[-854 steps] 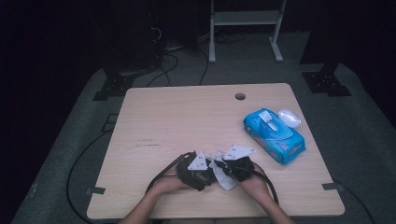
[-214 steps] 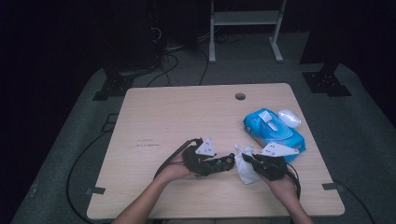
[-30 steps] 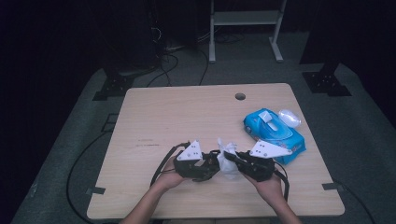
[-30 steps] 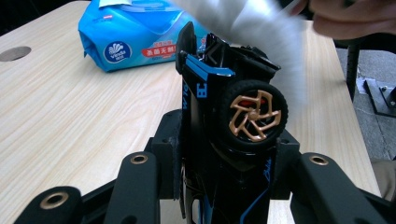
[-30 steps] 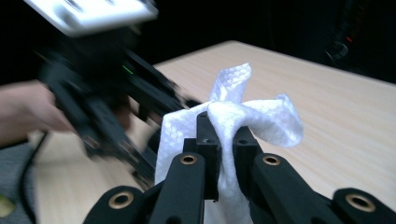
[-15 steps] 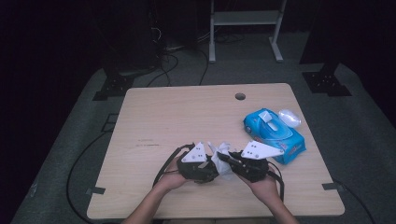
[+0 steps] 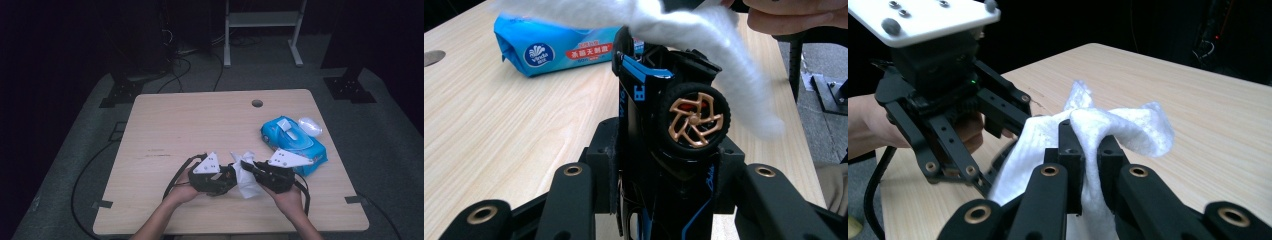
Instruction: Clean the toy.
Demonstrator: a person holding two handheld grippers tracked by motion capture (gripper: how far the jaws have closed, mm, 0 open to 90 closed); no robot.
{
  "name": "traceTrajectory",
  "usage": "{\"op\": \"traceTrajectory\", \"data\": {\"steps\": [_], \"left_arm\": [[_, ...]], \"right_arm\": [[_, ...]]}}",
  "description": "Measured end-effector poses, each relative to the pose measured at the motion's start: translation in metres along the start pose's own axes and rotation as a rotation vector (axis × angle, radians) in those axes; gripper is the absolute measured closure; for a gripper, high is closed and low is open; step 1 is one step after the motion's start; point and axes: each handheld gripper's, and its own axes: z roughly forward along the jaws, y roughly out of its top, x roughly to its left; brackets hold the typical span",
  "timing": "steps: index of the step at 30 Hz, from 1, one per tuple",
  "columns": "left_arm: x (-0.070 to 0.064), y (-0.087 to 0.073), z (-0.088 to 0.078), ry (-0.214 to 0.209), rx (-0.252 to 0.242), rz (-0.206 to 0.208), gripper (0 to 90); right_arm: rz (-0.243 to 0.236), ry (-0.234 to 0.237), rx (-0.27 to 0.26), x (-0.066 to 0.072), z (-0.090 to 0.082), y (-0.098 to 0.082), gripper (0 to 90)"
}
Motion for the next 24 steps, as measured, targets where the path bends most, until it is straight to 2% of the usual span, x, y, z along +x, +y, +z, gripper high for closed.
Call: {"op": "traceTrajectory", "data": {"steps": [5, 7, 9, 14, 19, 24], "left_arm": [[0.001, 0.000, -0.001, 0.007, 0.003, -0.003, 57.1], [0.003, -0.002, -0.003, 0.006, -0.005, -0.013, 57.1], [0.003, -0.002, -0.004, 0.012, -0.003, -0.010, 57.1], [0.005, -0.001, -0.006, 0.003, -0.041, -0.030, 57.1], [0.005, -0.003, -0.007, 0.006, -0.027, -0.025, 57.1], [0.005, 0.000, -0.008, 0.002, -0.052, -0.034, 57.1]], "right_arm": [[0.027, 0.011, 0.012, -0.003, 0.001, -0.006, 85.2], [0.025, -0.019, 0.040, -0.009, 0.002, -0.011, 85.3], [0.065, -0.022, 0.058, -0.016, 0.002, -0.018, 85.3], [0.056, -0.006, 0.027, -0.012, 0.001, -0.013, 85.2], [0.092, -0.006, 0.063, -0.019, 0.006, -0.023, 85.3], [0.083, 0.005, 0.032, -0.017, 0.004, -0.017, 85.2]]}}
